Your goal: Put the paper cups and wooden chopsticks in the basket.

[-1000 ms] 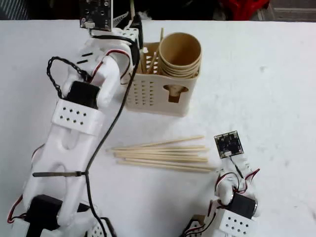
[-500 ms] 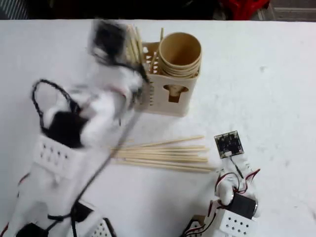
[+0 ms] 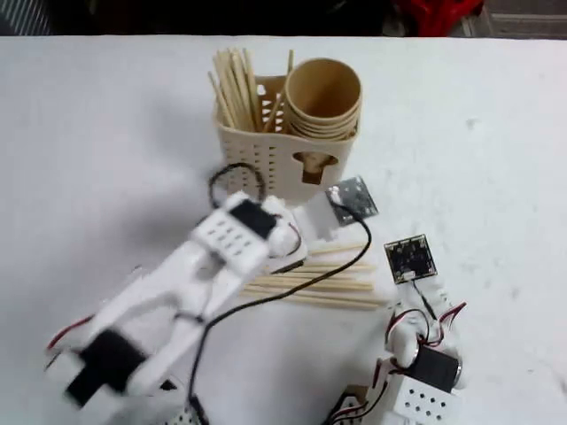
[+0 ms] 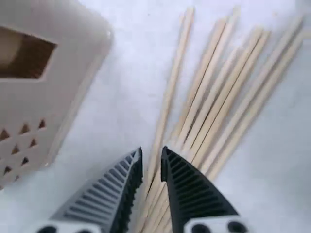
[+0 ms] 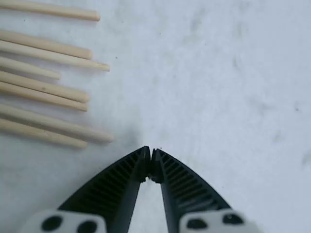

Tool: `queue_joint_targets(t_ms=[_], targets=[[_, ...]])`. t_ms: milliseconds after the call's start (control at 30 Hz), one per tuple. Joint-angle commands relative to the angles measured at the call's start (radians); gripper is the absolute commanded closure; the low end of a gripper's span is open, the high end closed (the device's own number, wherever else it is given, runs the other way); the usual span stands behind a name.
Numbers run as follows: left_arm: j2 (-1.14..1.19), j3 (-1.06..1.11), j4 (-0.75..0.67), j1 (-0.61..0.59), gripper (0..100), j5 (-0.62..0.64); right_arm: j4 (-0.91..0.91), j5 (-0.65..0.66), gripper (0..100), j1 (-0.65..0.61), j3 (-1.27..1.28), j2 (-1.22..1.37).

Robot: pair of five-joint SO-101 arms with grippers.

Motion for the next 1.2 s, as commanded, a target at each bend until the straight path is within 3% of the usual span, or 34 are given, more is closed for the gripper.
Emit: queue_joint_targets(t_ms=[0, 200, 833, 1033, 1167], targets=[[0.254, -0.158, -0.023, -0.005, 91, -0.08, 0.004, 0.005, 98.3, 0.005, 0.006, -0.008], [0.387, -0.235, -0.021, -0.016, 91, -0.103, 0.004, 0.005, 98.3, 0.005, 0.006, -0.008], [0.41, -0.235, -0.031, -0.097, 86, -0.104, 0.004, 0.005, 98.3, 0.005, 0.006, -0.008], [0.538, -0.353, 0.012, -0.107, 86, -0.107, 0.004, 0.005, 98.3, 0.005, 0.006, -0.008], [0.578, -0.408, 0.052, -0.107, 96, -0.109, 0.004, 0.005, 98.3, 0.005, 0.006, -0.008]])
